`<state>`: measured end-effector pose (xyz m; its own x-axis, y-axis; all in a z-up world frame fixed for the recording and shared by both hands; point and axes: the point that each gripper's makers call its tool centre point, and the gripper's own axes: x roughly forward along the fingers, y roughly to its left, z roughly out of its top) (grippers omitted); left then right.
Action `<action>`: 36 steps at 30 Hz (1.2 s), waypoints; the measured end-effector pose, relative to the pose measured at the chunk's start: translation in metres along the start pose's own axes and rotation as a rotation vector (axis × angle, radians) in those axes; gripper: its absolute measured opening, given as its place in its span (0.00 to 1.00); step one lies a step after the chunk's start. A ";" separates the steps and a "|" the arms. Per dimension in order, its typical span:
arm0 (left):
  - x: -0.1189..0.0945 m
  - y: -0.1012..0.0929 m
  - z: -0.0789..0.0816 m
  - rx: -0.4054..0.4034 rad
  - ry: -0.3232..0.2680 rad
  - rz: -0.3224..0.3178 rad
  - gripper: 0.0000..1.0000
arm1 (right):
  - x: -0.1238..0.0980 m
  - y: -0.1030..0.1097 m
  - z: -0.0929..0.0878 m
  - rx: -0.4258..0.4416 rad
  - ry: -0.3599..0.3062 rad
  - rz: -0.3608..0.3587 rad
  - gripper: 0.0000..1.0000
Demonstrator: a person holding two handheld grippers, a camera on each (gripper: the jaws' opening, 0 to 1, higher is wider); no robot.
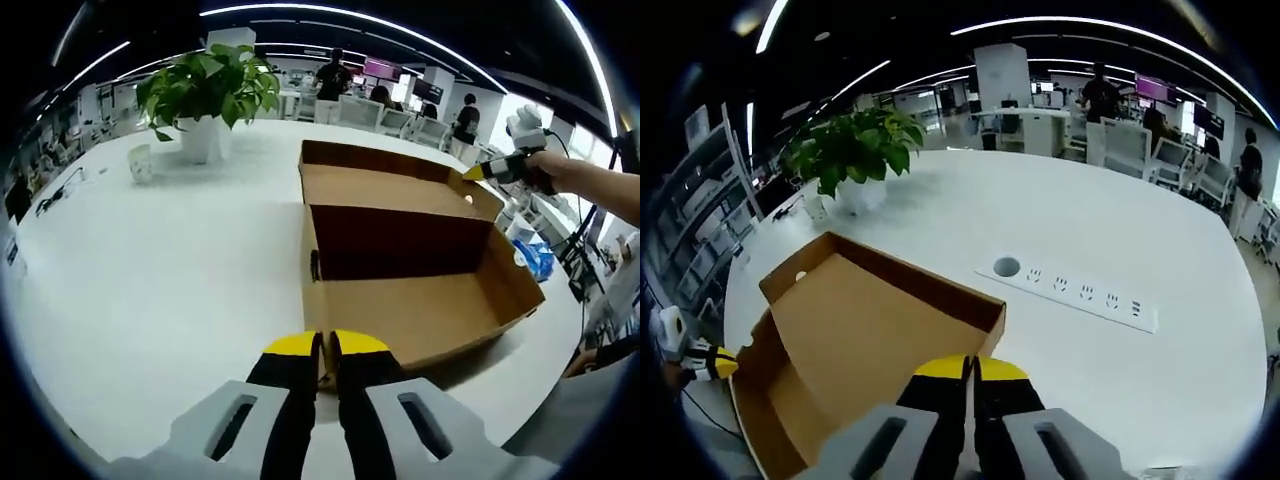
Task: Operate the shoe box by opening the lid, removing the specified soft item, and placing it in the target area until the item is outside and the box remains undamaged.
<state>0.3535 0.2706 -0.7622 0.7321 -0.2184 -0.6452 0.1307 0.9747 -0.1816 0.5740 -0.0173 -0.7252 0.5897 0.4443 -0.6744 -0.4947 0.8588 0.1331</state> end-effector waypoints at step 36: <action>-0.002 -0.001 -0.001 -0.018 -0.010 -0.007 0.03 | -0.062 0.027 0.019 -0.126 -0.189 0.031 0.00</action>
<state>0.3514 0.2701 -0.7611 0.7379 -0.2246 -0.6364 0.1237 0.9720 -0.1996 0.5364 -0.0164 -0.6660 0.6760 0.5201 -0.5221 -0.5835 0.8104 0.0518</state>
